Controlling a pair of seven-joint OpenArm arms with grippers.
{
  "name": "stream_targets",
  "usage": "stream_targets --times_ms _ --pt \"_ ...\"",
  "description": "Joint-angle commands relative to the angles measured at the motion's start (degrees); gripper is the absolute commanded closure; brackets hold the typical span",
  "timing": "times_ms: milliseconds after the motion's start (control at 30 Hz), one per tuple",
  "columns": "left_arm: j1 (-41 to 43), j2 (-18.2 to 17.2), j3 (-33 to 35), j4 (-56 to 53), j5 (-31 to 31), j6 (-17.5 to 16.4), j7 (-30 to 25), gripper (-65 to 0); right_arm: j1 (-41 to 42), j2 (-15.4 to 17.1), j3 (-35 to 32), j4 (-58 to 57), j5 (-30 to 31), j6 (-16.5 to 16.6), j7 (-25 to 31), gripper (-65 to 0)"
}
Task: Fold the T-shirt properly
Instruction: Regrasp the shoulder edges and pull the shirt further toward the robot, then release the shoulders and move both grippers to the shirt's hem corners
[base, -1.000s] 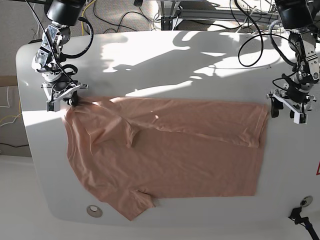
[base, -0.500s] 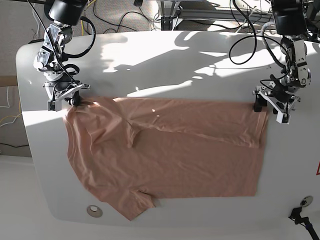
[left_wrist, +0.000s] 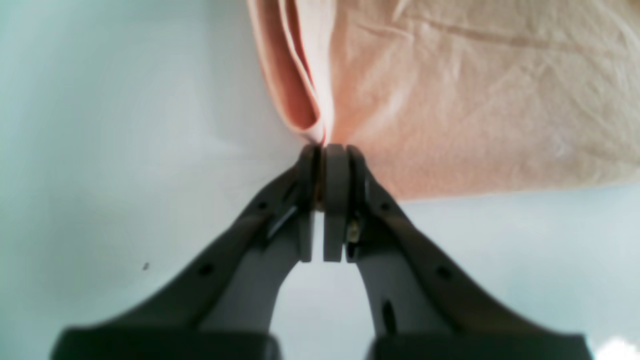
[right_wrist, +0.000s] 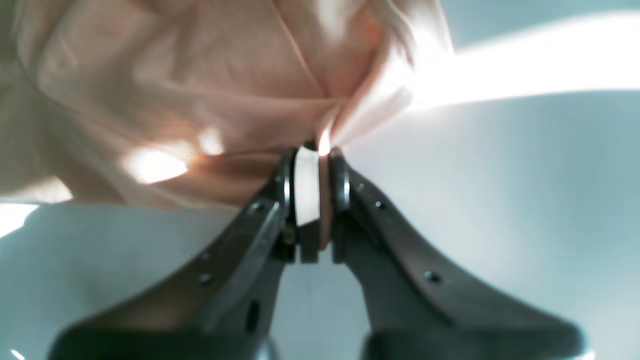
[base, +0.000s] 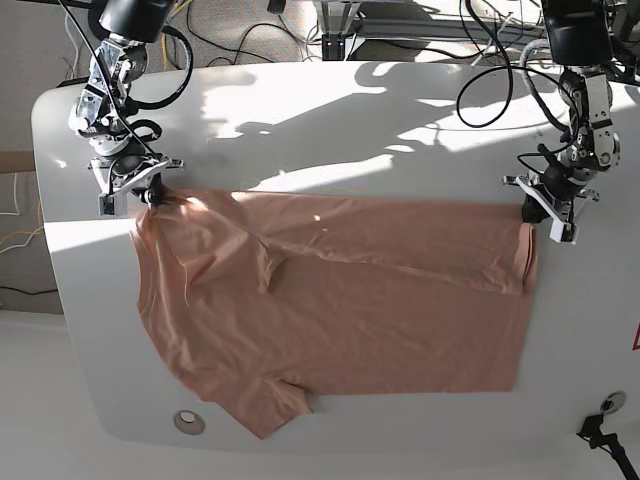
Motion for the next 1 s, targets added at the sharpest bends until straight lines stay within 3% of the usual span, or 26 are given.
stream_targets --times_ms 0,367,533,667,933,967 --pt "1.6 -1.1 -0.5 4.6 -0.5 -0.1 -0.8 0.0 -1.3 0.6 0.2 3.8 0.1 0.1 0.2 0.0" --pt "24.3 -1.7 -11.7 25.6 -0.6 -0.2 5.7 0.0 -20.7 0.4 0.5 20.7 0.2 0.1 -3.5 0.0" --pt "33.5 -1.5 -14.9 32.6 -0.8 -0.2 5.7 0.0 -27.0 -1.8 0.5 24.8 0.2 0.1 -3.5 0.0" --pt "37.6 -1.4 -15.2 33.6 -0.8 -0.2 5.7 0.0 -29.3 -3.5 0.5 26.3 0.2 0.1 -3.5 0.0" --pt "41.0 -1.4 -15.2 33.7 -0.8 -0.2 5.7 0.0 -30.3 -3.7 0.5 26.8 0.1 -0.1 -3.5 0.0" --pt "41.0 -1.4 -15.2 33.7 -0.8 -0.2 5.7 -3.4 -30.2 -3.7 0.5 26.8 0.1 -0.1 -3.5 0.0"
